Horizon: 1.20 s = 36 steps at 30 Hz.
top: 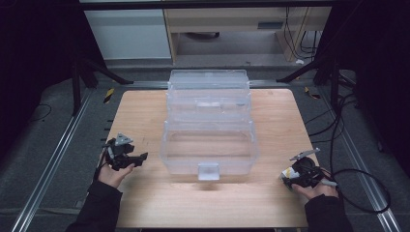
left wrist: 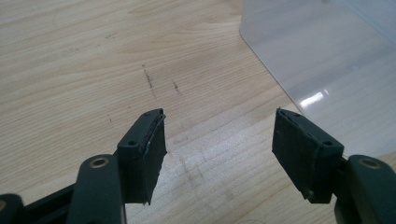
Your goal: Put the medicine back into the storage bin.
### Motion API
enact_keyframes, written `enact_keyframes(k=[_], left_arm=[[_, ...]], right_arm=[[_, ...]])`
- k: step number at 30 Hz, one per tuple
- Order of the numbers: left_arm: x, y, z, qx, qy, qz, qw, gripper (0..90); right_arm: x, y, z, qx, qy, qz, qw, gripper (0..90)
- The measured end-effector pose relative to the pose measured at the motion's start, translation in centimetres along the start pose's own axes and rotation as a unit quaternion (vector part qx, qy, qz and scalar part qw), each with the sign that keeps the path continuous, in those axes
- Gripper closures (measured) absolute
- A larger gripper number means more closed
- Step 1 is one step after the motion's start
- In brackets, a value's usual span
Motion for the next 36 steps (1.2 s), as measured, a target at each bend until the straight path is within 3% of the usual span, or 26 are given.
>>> enact_keyframes(k=[18, 26, 36], left_arm=[[0.2, 0.0, 0.3, -0.002, -0.005, -0.001, 1.0000, 35.5], [0.1, -0.1, 0.3, -0.006, -0.004, -0.004, 1.0000, 35.6], [0.3, -0.1, 0.3, -0.008, -0.002, -0.003, 1.0000, 35.9]], right_arm=[[0.4, -0.1, -0.2, -0.008, 0.007, -0.007, 0.9999, 45.4], [1.2, 1.8, -0.5, 0.012, 0.000, 0.047, 0.9988, 45.4], [2.7, 4.3, -1.4, 0.046, 0.003, 0.110, 0.9928, 45.4]])
Point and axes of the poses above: each handheld gripper's, and its own axes: y roughly backward along the jaws, x roughly out of its top, z roughly to its right, the point moved 1 cm from there along -y, roughly forward along the jaws, and after that the axes turned 10 degrees about -y, right-handed, at the moved point
